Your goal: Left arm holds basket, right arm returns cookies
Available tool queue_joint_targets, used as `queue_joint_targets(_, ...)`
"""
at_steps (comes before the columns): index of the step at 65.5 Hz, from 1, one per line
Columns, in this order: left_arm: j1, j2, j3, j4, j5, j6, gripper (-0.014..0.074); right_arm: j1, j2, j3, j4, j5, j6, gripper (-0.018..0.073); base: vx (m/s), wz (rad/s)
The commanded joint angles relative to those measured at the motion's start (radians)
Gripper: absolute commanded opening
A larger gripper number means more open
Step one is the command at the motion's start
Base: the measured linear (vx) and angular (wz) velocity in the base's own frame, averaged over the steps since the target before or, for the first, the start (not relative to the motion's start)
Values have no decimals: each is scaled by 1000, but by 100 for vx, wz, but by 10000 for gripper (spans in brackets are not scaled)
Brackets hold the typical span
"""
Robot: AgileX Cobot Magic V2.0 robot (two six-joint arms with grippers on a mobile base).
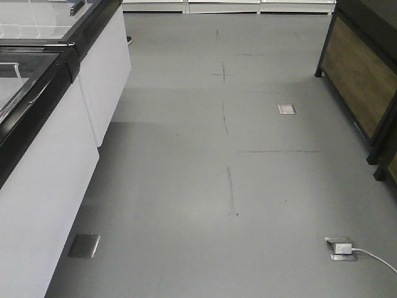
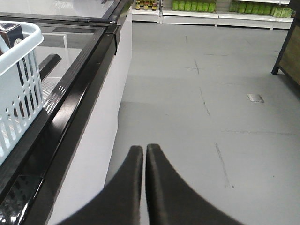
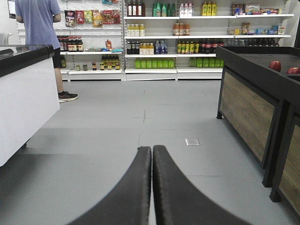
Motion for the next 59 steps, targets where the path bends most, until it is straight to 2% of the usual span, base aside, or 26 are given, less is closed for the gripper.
queue_joint_targets(1, 1, 16, -32, -9, -60, -13, 27, -1, -12, 3, -3, -78, -8, -8, 0, 0)
queue_joint_targets(9, 1, 16, -32, -6, -53, -13, 106, -1, -12, 3, -3, -78, -8, -8, 0, 0)
queue_joint_targets(20, 1, 16, -32, -6, -49, -13, 300, -1, -12, 3, -3, -78, -8, -8, 0, 0)
queue_joint_targets(31, 1, 16, -32, -6, -46, -12, 433, -1, -12, 3, -3, -78, -8, -8, 0, 0)
queue_joint_targets(47, 1, 16, -32, -10, -17, -21, 452, -1, -12, 3, -3, -78, -8, -8, 0, 0)
queue_joint_targets(53, 1, 32, -38, -1, 32, -94, 449, -1, -12, 3, -3, -78, -8, -8, 0, 0)
queue_joint_targets(59, 1, 107, -68, 70, 98, -200, 449, -1, -12, 3, -3, -78, -8, -8, 0, 0)
